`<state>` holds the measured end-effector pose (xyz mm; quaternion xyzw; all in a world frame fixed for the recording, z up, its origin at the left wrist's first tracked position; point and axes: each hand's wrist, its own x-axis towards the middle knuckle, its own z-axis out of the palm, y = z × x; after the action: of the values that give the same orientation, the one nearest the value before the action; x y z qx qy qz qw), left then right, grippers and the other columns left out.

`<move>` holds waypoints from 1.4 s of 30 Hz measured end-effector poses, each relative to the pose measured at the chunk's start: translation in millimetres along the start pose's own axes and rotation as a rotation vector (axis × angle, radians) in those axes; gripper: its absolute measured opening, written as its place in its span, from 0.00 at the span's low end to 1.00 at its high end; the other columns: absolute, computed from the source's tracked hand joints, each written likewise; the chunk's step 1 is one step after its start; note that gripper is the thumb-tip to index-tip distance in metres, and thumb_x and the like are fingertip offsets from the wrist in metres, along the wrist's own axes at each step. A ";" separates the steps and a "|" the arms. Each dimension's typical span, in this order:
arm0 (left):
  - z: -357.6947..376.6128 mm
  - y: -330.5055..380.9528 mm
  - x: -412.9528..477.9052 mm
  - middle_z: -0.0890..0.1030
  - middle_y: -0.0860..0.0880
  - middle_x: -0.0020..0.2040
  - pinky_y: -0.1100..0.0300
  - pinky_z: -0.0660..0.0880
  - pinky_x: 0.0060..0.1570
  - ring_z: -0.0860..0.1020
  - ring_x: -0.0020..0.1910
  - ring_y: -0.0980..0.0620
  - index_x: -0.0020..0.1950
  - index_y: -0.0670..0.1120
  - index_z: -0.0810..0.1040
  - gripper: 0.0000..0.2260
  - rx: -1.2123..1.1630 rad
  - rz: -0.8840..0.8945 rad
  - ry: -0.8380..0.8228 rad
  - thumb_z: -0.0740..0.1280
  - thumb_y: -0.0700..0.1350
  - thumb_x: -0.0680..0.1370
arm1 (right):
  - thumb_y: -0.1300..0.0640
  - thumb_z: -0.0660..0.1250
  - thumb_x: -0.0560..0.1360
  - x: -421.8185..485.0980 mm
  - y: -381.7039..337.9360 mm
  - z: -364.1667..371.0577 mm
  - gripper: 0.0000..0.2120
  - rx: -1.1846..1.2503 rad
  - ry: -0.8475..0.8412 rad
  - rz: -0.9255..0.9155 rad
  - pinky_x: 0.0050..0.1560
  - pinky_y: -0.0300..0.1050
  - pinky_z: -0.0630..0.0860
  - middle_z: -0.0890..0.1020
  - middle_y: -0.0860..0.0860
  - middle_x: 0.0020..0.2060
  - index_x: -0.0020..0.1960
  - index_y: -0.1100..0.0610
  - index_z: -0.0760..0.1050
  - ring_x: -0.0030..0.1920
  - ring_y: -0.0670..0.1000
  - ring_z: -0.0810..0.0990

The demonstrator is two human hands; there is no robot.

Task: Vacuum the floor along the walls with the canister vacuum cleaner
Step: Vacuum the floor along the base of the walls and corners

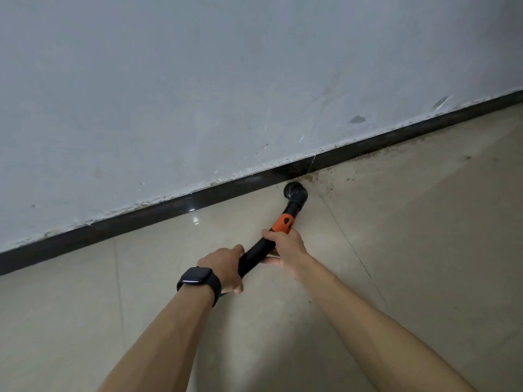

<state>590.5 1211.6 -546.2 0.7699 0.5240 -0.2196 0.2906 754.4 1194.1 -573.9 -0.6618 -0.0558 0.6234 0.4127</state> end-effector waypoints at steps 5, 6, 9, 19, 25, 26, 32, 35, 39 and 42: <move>1.6 -10.8 -2.3 0.76 0.51 0.48 0.57 0.69 0.36 0.77 0.45 0.48 0.59 0.52 0.68 0.23 -0.002 -0.014 0.030 0.75 0.49 0.70 | 0.63 0.72 0.78 4.9 0.5 9.4 0.21 -0.010 -0.041 -0.012 0.40 0.56 0.85 0.81 0.62 0.56 0.66 0.63 0.68 0.52 0.60 0.84; 1.5 -13.1 -3.5 0.76 0.51 0.48 0.57 0.68 0.36 0.77 0.44 0.48 0.59 0.52 0.68 0.22 0.008 -0.022 0.033 0.75 0.49 0.70 | 0.64 0.72 0.78 5.4 1.5 12.5 0.20 -0.008 -0.052 -0.007 0.39 0.56 0.85 0.81 0.62 0.56 0.66 0.63 0.68 0.52 0.60 0.84; 2.9 -22.7 -8.6 0.75 0.50 0.50 0.57 0.69 0.36 0.77 0.45 0.48 0.60 0.51 0.67 0.22 0.054 -0.069 0.040 0.73 0.47 0.71 | 0.64 0.72 0.78 6.3 8.6 27.6 0.20 -0.015 -0.079 0.009 0.41 0.57 0.85 0.80 0.61 0.56 0.65 0.62 0.68 0.52 0.60 0.84; 8.0 -47.5 -24.6 0.76 0.51 0.49 0.54 0.76 0.44 0.78 0.47 0.46 0.58 0.53 0.69 0.23 0.025 -0.153 0.006 0.74 0.48 0.68 | 0.60 0.75 0.75 8.8 31.7 56.9 0.32 -0.035 -0.110 0.024 0.43 0.62 0.86 0.79 0.62 0.58 0.72 0.59 0.62 0.52 0.61 0.85; 4.9 -15.4 -17.1 0.77 0.50 0.50 0.56 0.70 0.39 0.78 0.46 0.46 0.58 0.52 0.69 0.23 0.005 -0.087 0.021 0.75 0.50 0.68 | 0.62 0.75 0.76 9.4 10.2 27.4 0.24 -0.065 -0.060 -0.024 0.36 0.56 0.84 0.81 0.63 0.53 0.67 0.65 0.69 0.50 0.61 0.85; 4.8 -10.3 -15.0 0.78 0.50 0.50 0.56 0.70 0.39 0.78 0.46 0.46 0.58 0.52 0.70 0.23 -0.002 -0.074 0.027 0.75 0.50 0.68 | 0.62 0.74 0.76 9.8 7.1 21.5 0.23 -0.061 -0.047 -0.024 0.36 0.55 0.84 0.81 0.63 0.53 0.67 0.65 0.69 0.50 0.61 0.84; 3.1 15.1 0.6 0.79 0.50 0.52 0.56 0.72 0.42 0.79 0.49 0.47 0.63 0.54 0.70 0.24 -0.017 -0.007 0.061 0.75 0.51 0.70 | 0.63 0.74 0.77 9.6 -6.9 -10.7 0.21 -0.017 0.025 -0.035 0.34 0.54 0.84 0.81 0.63 0.55 0.65 0.64 0.69 0.52 0.61 0.84; 3.1 25.2 7.1 0.79 0.50 0.53 0.56 0.72 0.42 0.79 0.49 0.47 0.64 0.54 0.71 0.24 -0.036 0.022 0.059 0.74 0.51 0.70 | 0.63 0.73 0.77 9.6 -11.6 -22.7 0.20 -0.012 0.052 -0.041 0.34 0.54 0.84 0.81 0.63 0.57 0.65 0.64 0.69 0.52 0.61 0.84; 5.1 36.7 15.0 0.78 0.50 0.53 0.57 0.71 0.41 0.79 0.50 0.47 0.64 0.54 0.71 0.24 -0.048 0.050 0.056 0.74 0.51 0.71 | 0.64 0.73 0.77 11.3 -17.1 -34.8 0.21 -0.007 0.073 -0.044 0.35 0.54 0.84 0.81 0.63 0.57 0.66 0.64 0.68 0.53 0.62 0.84; 6.3 40.2 19.1 0.78 0.50 0.54 0.56 0.71 0.43 0.79 0.51 0.46 0.65 0.54 0.71 0.24 -0.044 0.057 0.067 0.73 0.50 0.71 | 0.64 0.72 0.78 14.4 -21.1 -39.4 0.19 -0.020 0.065 -0.042 0.37 0.55 0.83 0.81 0.63 0.55 0.65 0.64 0.69 0.51 0.61 0.84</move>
<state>634.6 1209.0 -554.3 0.7848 0.5163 -0.1737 0.2957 801.1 1197.5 -576.8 -0.6845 -0.0628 0.5921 0.4207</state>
